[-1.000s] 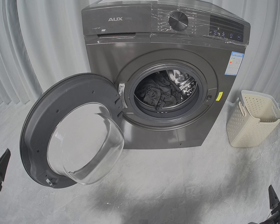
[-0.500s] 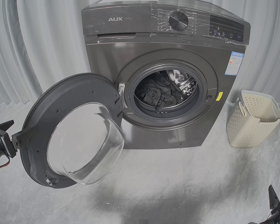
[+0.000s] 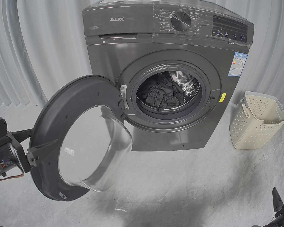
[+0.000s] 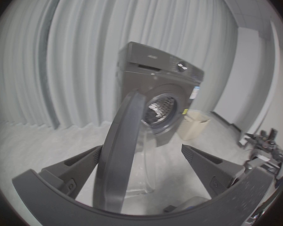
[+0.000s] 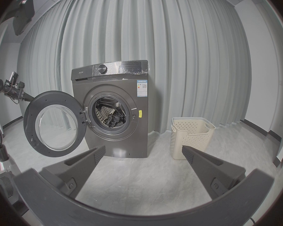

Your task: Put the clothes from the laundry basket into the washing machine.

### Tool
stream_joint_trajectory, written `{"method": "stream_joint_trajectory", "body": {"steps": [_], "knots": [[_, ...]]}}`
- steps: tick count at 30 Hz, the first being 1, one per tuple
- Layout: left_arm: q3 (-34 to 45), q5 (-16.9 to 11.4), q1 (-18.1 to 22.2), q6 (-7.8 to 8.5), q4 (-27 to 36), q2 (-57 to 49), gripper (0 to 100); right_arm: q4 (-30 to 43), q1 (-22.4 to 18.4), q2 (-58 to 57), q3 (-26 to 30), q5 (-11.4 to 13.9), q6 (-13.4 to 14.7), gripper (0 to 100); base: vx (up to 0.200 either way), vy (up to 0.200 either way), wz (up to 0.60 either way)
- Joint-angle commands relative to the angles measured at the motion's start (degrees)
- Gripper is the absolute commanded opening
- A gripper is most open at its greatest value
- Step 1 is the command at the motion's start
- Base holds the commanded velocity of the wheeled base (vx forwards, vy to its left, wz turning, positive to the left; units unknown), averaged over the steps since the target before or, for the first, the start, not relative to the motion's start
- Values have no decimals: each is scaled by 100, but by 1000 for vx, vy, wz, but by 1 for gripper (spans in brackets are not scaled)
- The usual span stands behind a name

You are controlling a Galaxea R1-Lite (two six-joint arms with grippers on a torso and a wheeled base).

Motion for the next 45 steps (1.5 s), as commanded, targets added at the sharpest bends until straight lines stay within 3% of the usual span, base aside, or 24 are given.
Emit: {"method": "stream_joint_trajectory", "body": {"steps": [1, 6, 13, 15, 18, 21, 26, 30, 33, 36, 39, 45], "knots": [[-57, 67, -1246, -522, 122, -731, 100, -2, -1, -93, 101, 1, -1, 100, 0, 0, 0], [31, 251, -1185, -504, 236, -687, 100, -2, -1, -93, 101, 1, -1, 100, 0, 0, 0], [-13, 910, -1079, -452, 227, -854, 100, -2, -1, -93, 101, 1, -1, 100, 0, 0, 0], [66, 1148, -859, -197, 262, -880, 100, -2, -1, -93, 101, 1, -1, 100, 0, 0, 0], [304, 1192, -640, 251, 280, -801, 100, -2, -1, -93, 101, 1, -1, 100, 0, 0, 0], [471, 1165, -745, 401, 262, -476, 100, -2, -1, -93, 101, 1, -1, 100, 0, 0, 0], [444, 1218, -1044, 383, 166, 157, 100, -2, -1, -93, 101, 1, -1, 100, 0, 0, 0], [365, 1165, -1237, 322, -432, 790, 100, -2, -1, -93, 101, 1, -1, 100, 0, 0, 0], [251, 1218, -1694, 102, -959, 1212, 100, -2, -1, -93, 101, 1, -1, 100, 0, 0, 0], [22, 1227, -1923, -197, -1223, 1493, 100, -2, -1, -93, 101, 1, -1, 100, 0, 0, 0], [-162, 1244, -2002, -373, -1285, 1713, 100, -2, -1, -93, 101, 1, -1, 100, 0, 0, 0], [-259, 1279, -2002, -337, -1337, 2011, 100, -2, -1, -93, 101, 1, -1, 100, 0, 0, 0]]}}
